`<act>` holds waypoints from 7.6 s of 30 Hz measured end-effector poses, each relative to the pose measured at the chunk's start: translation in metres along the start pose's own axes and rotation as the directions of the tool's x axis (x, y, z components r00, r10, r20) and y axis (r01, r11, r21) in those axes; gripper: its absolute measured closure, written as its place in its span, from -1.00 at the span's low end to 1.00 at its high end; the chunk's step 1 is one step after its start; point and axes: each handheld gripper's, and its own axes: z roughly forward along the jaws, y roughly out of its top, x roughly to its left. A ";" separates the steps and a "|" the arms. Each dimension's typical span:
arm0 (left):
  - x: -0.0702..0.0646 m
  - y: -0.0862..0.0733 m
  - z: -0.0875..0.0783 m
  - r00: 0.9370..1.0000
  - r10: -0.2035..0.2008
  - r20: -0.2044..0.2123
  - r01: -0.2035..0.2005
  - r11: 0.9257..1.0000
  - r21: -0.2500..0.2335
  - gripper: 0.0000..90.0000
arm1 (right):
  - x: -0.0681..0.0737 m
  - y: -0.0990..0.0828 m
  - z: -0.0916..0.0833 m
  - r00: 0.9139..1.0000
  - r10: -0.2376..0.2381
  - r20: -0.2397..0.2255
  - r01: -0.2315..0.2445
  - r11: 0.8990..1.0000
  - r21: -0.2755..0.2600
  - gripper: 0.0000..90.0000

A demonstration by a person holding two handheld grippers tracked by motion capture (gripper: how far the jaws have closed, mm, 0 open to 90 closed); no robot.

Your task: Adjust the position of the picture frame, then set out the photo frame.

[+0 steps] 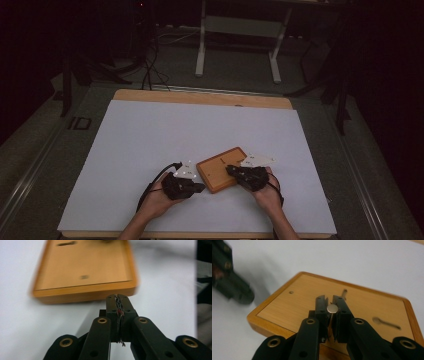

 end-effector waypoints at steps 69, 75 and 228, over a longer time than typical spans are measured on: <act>-0.035 -0.001 0.022 0.995 0.043 0.091 -0.043 0.999 0.006 0.98 | 0.009 0.035 0.069 0.997 -0.023 -0.079 0.028 0.997 0.073 0.77; -0.009 -0.004 -0.013 0.999 0.003 -0.048 -0.006 0.998 -0.065 0.98 | 0.004 0.039 0.034 0.998 -0.035 -0.047 0.036 0.999 0.026 0.59; 0.024 -0.025 -0.029 0.973 -0.151 -0.175 0.132 0.984 -0.118 0.31 | -0.013 0.032 0.062 0.996 -0.038 -0.085 0.041 0.999 0.025 0.85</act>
